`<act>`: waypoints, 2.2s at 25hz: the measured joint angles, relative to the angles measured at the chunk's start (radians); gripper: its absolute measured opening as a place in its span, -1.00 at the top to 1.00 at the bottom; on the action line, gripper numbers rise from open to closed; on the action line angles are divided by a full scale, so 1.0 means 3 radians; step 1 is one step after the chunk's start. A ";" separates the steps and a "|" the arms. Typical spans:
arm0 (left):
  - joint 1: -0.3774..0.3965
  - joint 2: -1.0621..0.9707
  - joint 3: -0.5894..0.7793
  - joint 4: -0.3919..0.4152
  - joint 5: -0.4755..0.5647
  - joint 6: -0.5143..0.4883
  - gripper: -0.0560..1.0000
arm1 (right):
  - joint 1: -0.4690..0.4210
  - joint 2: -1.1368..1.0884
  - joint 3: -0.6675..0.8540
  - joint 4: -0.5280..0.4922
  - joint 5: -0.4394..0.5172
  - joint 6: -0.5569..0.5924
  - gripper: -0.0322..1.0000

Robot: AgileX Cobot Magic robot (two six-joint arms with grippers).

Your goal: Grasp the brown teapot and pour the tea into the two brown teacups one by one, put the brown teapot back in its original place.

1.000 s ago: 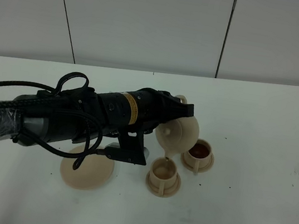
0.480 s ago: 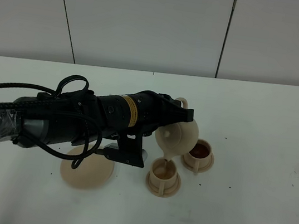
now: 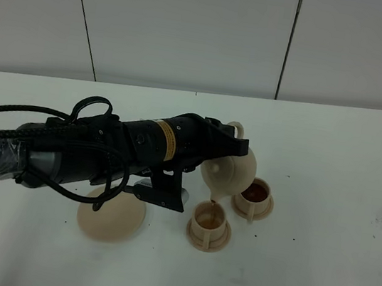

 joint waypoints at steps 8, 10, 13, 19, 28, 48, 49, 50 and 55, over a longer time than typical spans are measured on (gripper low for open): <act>0.0053 0.0000 0.0087 0.0018 -0.0114 0.0000 0.56 | 0.0000 0.0000 0.0000 0.0000 0.0000 0.0000 0.24; 0.0095 0.0000 0.0170 0.0024 -0.0245 0.0002 0.56 | 0.0000 0.0000 0.0000 0.0000 0.0000 0.0000 0.24; 0.0173 0.0000 0.0253 0.0063 -0.0432 0.0002 0.56 | 0.0000 0.0000 0.0000 0.0000 0.0000 0.0000 0.24; 0.0197 0.0000 0.0273 0.0123 -0.0561 0.0004 0.56 | 0.0000 0.0000 0.0000 0.0000 0.0000 0.0000 0.24; 0.0197 0.0000 0.0280 0.0190 -0.0627 0.0004 0.56 | 0.0000 0.0000 0.0000 0.0000 0.0000 0.0000 0.24; 0.0251 0.0000 0.0290 0.0316 -0.0757 0.0004 0.56 | 0.0000 0.0000 0.0000 0.0000 0.0000 0.0000 0.24; 0.0260 0.0000 0.0290 0.0316 -0.0781 0.0004 0.56 | 0.0000 0.0000 0.0000 0.0000 0.0000 0.0000 0.24; 0.0262 0.0000 0.0290 0.0316 -0.0788 0.0004 0.56 | 0.0000 0.0000 0.0000 0.0000 0.0000 0.0000 0.24; 0.0266 0.0000 0.0290 0.0347 -0.0833 0.0004 0.56 | 0.0000 0.0000 0.0000 0.0000 0.0000 0.0000 0.24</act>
